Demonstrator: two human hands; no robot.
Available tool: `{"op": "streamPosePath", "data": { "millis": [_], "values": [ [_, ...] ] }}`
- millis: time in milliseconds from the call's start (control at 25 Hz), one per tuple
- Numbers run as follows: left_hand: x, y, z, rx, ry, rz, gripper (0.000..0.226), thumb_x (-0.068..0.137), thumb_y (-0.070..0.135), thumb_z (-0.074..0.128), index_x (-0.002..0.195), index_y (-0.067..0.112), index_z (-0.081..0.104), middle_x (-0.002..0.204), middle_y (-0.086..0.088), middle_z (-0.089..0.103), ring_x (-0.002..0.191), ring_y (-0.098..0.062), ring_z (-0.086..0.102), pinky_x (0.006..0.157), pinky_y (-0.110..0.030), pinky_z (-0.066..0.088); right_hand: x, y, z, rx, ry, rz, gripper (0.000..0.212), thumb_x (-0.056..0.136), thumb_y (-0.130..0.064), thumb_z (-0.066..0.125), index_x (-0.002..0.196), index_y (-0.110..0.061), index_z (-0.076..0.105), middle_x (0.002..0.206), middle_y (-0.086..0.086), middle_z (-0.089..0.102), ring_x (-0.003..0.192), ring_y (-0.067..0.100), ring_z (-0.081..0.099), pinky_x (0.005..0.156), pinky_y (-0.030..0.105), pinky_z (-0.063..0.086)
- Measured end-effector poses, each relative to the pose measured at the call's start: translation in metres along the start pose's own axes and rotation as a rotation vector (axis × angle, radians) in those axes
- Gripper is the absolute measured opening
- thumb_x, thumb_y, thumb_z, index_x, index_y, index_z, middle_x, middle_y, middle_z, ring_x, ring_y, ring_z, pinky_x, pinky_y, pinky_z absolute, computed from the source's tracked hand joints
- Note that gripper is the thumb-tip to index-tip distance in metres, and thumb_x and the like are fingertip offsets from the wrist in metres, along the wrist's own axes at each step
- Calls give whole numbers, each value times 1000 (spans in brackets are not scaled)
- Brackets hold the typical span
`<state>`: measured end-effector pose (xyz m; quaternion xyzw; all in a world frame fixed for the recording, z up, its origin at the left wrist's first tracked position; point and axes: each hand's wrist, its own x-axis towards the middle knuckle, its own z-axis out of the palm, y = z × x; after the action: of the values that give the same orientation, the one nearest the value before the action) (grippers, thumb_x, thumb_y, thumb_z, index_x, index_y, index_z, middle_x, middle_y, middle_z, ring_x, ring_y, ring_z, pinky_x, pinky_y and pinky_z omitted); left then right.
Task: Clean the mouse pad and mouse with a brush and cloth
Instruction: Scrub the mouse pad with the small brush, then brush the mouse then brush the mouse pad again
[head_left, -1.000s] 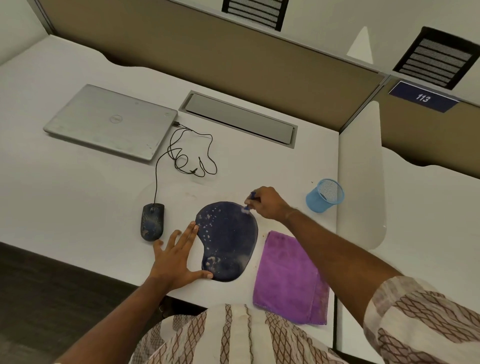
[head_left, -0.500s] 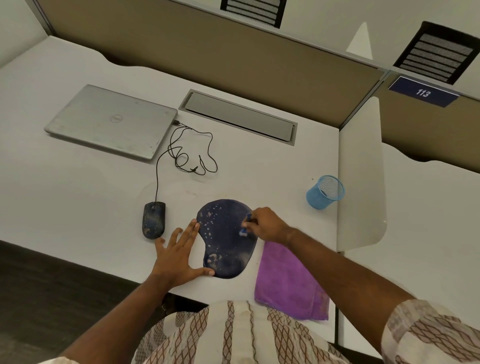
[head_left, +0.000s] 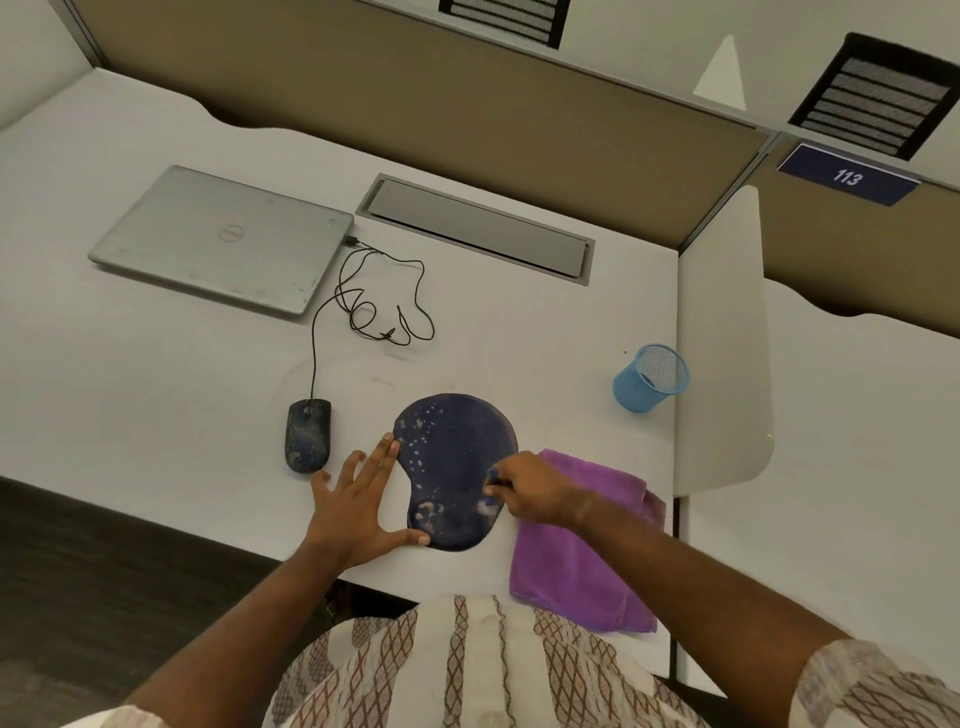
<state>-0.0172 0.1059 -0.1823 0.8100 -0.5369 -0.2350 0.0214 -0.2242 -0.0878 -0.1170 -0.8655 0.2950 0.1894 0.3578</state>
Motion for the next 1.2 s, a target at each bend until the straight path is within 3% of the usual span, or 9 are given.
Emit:
{"op": "streamPosePath", "data": {
  "millis": [80,240,480,720,800,920,1040,1120,1200],
  "values": [
    [0,1,-1,5,-11,-3,133,54,108,28,153,36,-23,162,17,-25,154,-26,3,113,-67,12,-3,9,-6,-47,-19,54,13,95,-17,56,92,-11,67,90,3,69,81,19,65,75,34,55],
    [0,1,-3,-2,-13,0,134,54,107,29,153,35,-23,161,16,-26,154,-26,2,113,-68,11,-8,0,-1,72,120,12,17,95,-28,58,89,-18,70,80,-11,67,70,8,61,62,15,44],
    [-1,2,-4,-6,3,3,133,53,108,28,153,36,-24,161,17,-26,154,-26,1,114,-67,11,-19,5,19,70,97,17,21,99,-26,51,93,-16,68,87,0,68,77,15,62,75,33,54],
    [0,-2,-2,-42,-17,1,125,60,105,29,152,39,-25,161,18,-26,153,-21,-5,115,-66,5,-22,13,5,184,300,51,19,97,-30,58,89,-20,72,78,-13,67,73,8,63,68,18,51],
    [-4,-3,-1,-80,55,34,112,72,97,29,157,36,-10,165,15,-14,152,-16,0,117,-64,7,-20,7,3,269,385,41,12,95,-31,62,93,-28,73,79,-20,69,77,0,64,66,10,48],
    [-21,-7,6,-247,373,59,75,88,80,36,141,28,48,152,6,45,137,-18,43,113,-49,33,-9,-13,-1,385,431,4,7,93,-32,65,92,-35,71,81,-24,70,83,-4,65,65,7,48],
    [-40,-18,16,-522,731,-235,42,87,63,61,115,33,54,121,10,58,110,-7,50,100,-35,40,15,-44,-2,431,450,-64,5,91,-30,67,90,-33,71,81,-24,71,82,-2,67,70,10,51],
    [-45,-32,13,-581,788,-488,56,80,54,74,125,29,50,129,5,55,118,-12,46,104,-46,39,34,-69,0,428,434,-120,3,90,-30,68,90,-31,70,80,-24,70,80,-4,66,68,9,49],
    [-45,-49,6,-549,675,-584,81,80,52,77,145,21,41,151,-2,42,141,-23,34,114,-52,27,53,-93,2,414,370,-185,2,90,-32,68,90,-32,70,81,-24,71,80,-6,66,67,7,47]
  ]
}}
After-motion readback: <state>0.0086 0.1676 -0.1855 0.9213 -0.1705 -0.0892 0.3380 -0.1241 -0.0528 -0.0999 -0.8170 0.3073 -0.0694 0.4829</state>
